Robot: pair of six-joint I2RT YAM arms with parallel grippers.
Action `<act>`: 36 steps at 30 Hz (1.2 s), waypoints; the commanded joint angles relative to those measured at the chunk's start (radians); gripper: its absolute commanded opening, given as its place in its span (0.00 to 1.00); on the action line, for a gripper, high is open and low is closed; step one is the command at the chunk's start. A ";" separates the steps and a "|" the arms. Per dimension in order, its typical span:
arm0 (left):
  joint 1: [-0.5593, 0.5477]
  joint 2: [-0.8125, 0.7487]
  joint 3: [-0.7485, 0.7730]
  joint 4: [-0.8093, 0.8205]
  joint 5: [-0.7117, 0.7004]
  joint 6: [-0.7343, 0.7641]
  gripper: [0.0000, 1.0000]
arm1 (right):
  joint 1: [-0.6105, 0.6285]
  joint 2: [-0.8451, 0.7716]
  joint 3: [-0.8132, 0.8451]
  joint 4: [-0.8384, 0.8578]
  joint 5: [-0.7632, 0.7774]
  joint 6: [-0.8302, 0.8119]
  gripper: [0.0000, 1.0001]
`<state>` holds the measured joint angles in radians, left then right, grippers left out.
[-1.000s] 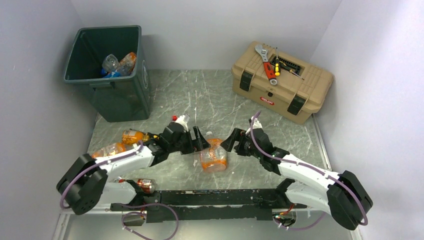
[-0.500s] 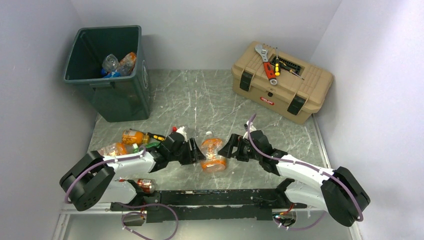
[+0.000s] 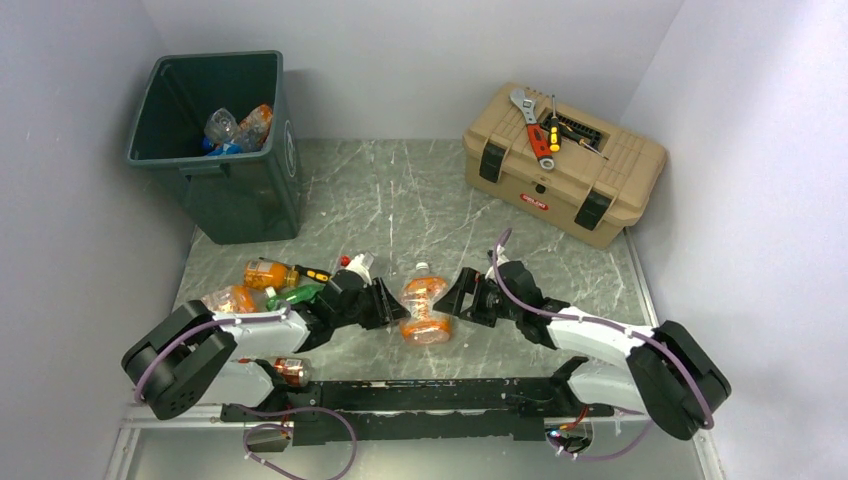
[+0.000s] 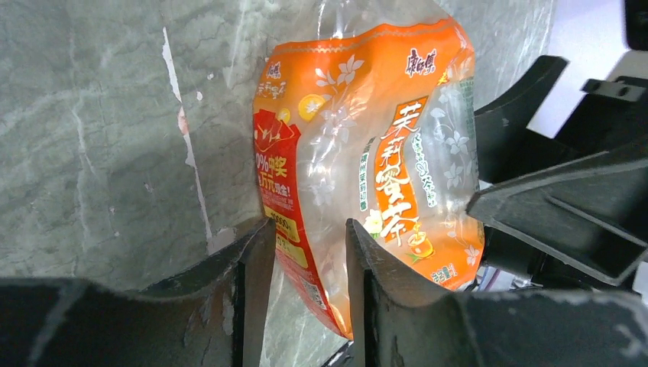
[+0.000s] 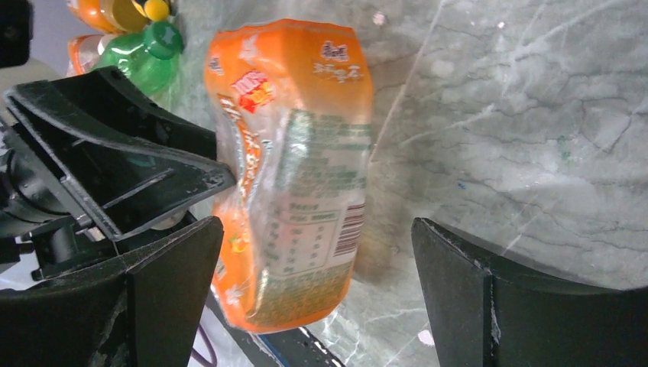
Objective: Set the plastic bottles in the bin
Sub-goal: Pick up the plastic bottle at the center of the board.
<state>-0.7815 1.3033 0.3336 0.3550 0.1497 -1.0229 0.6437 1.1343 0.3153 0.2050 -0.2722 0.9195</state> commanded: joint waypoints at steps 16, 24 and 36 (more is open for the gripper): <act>-0.004 0.042 -0.183 0.018 -0.089 -0.011 0.39 | 0.028 0.198 -0.135 0.461 -0.023 0.251 0.96; -0.005 0.092 -0.192 0.080 -0.076 -0.017 0.39 | 0.094 0.394 -0.119 0.731 -0.098 0.288 0.84; -0.005 -0.053 -0.188 -0.048 -0.109 0.007 0.39 | 0.130 0.485 -0.150 0.888 -0.034 0.335 0.61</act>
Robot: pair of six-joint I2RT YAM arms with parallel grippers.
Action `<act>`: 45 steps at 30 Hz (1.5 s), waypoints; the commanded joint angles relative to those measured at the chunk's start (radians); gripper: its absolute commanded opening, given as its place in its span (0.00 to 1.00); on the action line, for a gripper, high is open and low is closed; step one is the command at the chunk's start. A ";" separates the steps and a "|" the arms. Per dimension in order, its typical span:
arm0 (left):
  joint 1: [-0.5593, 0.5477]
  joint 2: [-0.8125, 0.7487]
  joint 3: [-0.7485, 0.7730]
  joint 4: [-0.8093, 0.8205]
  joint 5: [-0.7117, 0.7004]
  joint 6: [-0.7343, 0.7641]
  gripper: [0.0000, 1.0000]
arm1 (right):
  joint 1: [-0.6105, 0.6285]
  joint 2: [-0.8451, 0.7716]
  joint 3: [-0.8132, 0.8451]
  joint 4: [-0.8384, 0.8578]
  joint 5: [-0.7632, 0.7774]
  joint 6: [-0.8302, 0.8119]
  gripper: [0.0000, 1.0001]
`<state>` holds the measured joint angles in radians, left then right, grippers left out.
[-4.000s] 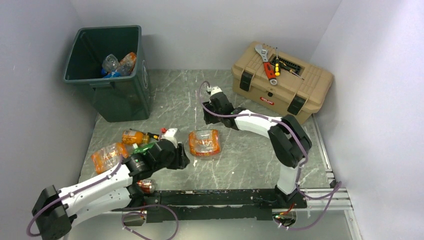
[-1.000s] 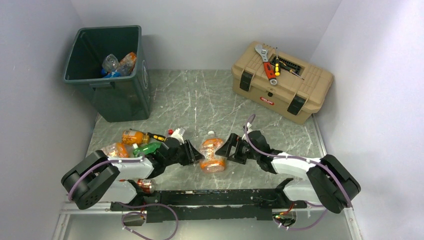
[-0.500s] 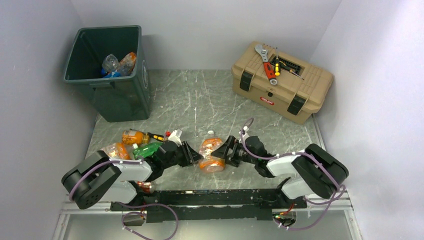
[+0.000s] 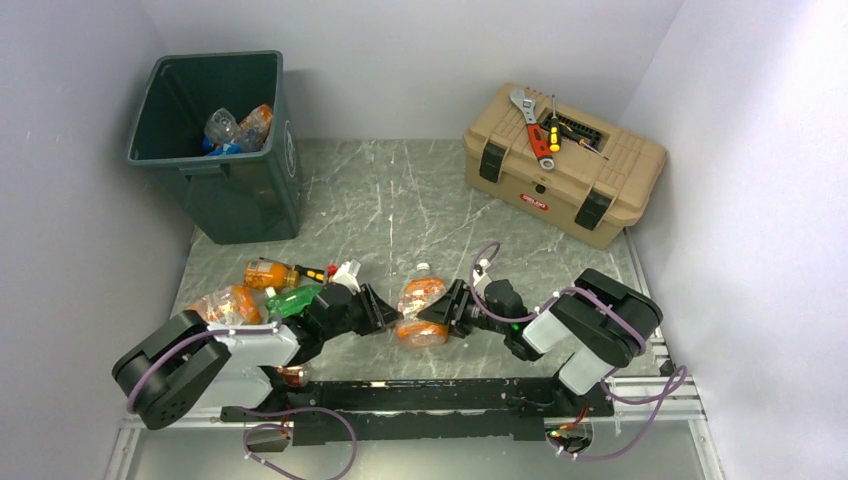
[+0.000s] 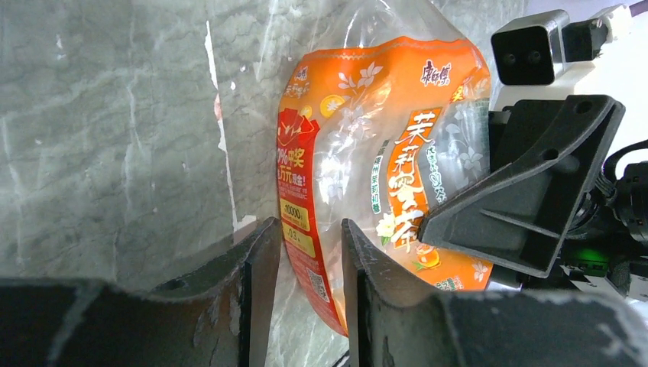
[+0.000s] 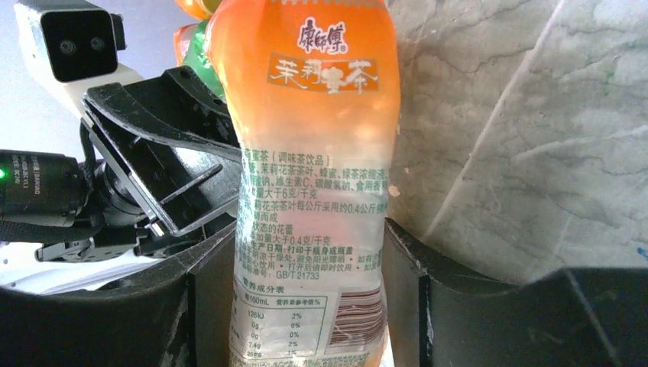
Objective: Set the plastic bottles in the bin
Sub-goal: Pick up the plastic bottle at the center of the board.
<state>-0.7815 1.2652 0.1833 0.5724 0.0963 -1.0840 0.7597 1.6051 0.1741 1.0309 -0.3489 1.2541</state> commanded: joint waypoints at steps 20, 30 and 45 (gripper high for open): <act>-0.002 -0.727 0.340 -0.969 -0.277 0.248 0.94 | 0.074 -0.919 0.074 -0.743 0.256 -0.629 0.26; -0.002 -0.640 0.582 -0.748 -0.120 0.416 0.99 | 0.237 -1.295 0.066 -0.813 0.576 -0.976 0.12; -0.004 -0.243 1.099 -0.726 0.109 0.677 0.99 | 0.368 -0.846 0.219 -0.226 0.834 -1.462 0.11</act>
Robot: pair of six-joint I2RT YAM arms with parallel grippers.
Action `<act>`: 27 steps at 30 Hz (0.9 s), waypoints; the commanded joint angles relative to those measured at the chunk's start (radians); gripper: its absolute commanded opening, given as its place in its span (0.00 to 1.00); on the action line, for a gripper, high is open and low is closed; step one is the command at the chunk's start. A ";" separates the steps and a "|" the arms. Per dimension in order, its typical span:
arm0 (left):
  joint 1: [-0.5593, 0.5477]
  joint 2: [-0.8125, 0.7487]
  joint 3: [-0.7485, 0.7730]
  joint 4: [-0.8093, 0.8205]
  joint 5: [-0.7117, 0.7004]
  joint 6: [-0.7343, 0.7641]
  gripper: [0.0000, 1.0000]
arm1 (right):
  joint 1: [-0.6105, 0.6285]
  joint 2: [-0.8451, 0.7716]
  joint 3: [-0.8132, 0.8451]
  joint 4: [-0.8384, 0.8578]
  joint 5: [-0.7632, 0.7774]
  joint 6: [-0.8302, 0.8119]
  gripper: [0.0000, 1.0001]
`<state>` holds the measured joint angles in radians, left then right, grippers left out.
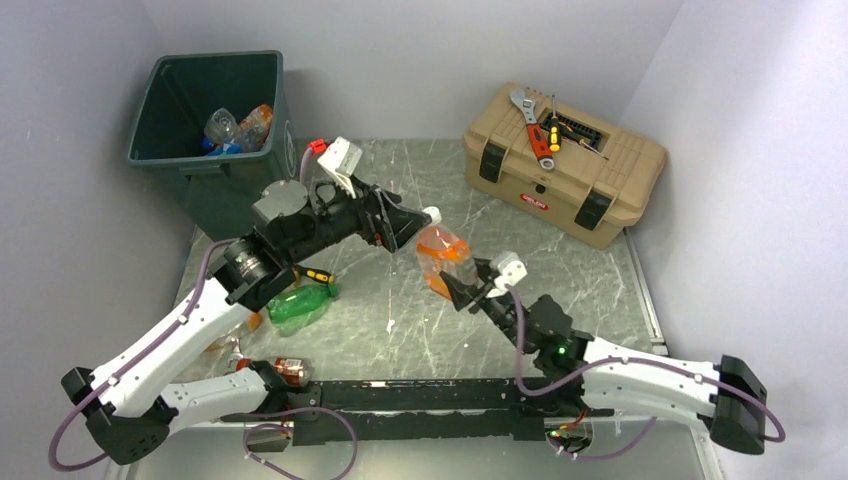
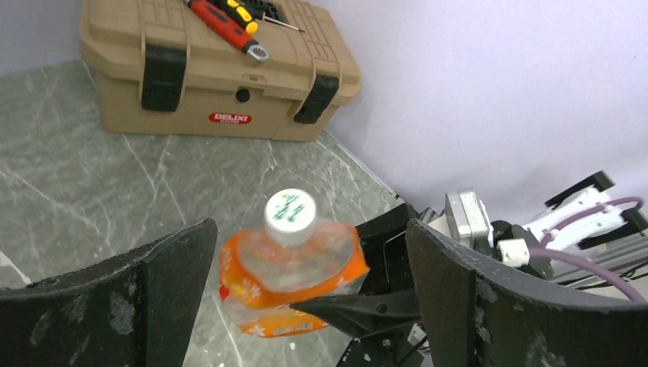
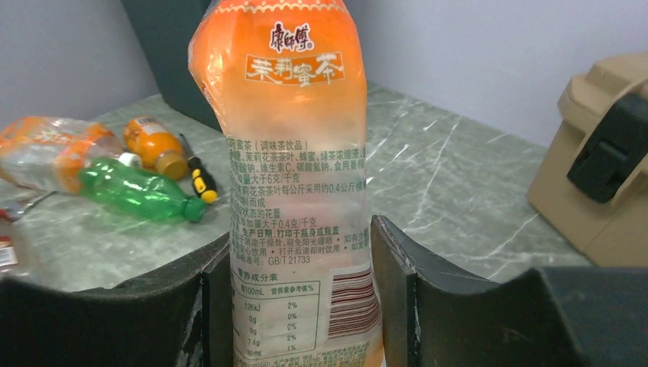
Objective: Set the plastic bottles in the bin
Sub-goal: Pick up the plastic bottle at the center of the board.
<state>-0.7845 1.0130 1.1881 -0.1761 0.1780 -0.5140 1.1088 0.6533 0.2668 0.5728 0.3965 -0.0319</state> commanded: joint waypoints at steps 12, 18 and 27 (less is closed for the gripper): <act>0.001 -0.010 0.273 -0.062 -0.167 0.381 0.99 | 0.019 0.301 0.426 0.190 0.049 -0.385 0.12; 0.001 0.044 0.315 -0.008 -0.108 0.339 1.00 | 0.019 0.291 0.427 0.226 -0.031 -0.389 0.14; 0.001 0.129 0.334 0.001 -0.006 0.249 0.93 | 0.019 0.297 0.412 0.275 -0.055 -0.333 0.17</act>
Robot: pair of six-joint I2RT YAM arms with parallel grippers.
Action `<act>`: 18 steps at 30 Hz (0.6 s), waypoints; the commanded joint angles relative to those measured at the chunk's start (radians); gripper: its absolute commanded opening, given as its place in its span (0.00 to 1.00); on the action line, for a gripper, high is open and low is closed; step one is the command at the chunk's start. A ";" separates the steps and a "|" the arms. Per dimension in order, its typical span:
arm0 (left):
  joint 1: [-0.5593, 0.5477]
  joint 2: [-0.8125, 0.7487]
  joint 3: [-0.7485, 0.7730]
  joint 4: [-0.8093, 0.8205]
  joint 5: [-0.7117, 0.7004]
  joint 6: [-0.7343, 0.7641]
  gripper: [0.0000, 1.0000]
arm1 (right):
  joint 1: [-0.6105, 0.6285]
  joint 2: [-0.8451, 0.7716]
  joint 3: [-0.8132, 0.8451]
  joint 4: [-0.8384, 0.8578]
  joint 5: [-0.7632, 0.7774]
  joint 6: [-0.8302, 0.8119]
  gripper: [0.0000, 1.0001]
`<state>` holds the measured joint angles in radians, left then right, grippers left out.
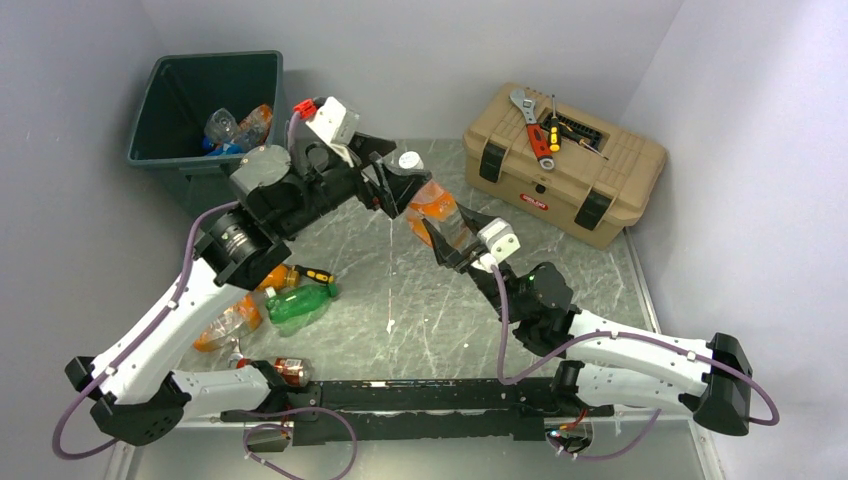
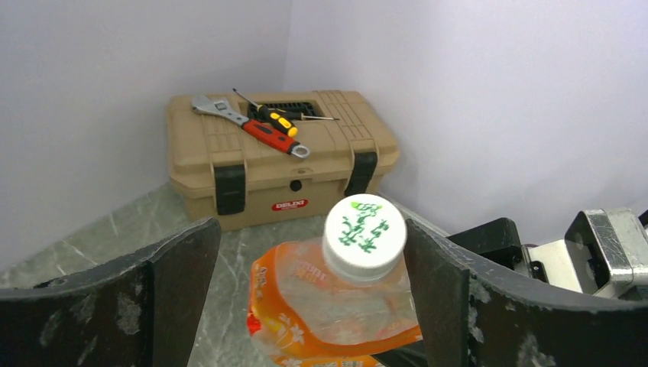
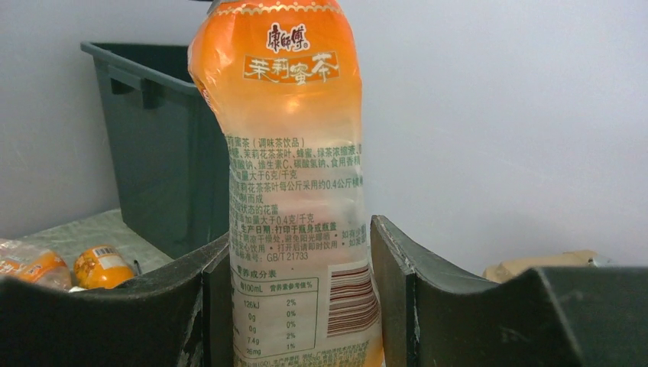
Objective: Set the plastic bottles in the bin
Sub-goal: Pick up the plastic bottle at the center of the board.
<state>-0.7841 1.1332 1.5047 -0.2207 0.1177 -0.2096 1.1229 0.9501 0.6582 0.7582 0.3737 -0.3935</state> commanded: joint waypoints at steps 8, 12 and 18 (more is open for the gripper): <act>0.002 0.004 -0.007 0.074 0.028 -0.103 0.73 | 0.006 0.011 -0.015 0.127 -0.031 0.051 0.20; 0.002 0.018 0.000 0.087 0.059 -0.108 0.45 | 0.006 0.012 -0.021 0.133 -0.026 0.053 0.22; 0.001 0.035 0.004 0.072 0.092 -0.100 0.11 | 0.004 0.003 -0.024 0.104 -0.009 0.063 0.27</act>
<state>-0.7841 1.1606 1.4979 -0.1841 0.1658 -0.3126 1.1229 0.9680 0.6331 0.8181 0.3634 -0.3553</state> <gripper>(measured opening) 0.394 0.546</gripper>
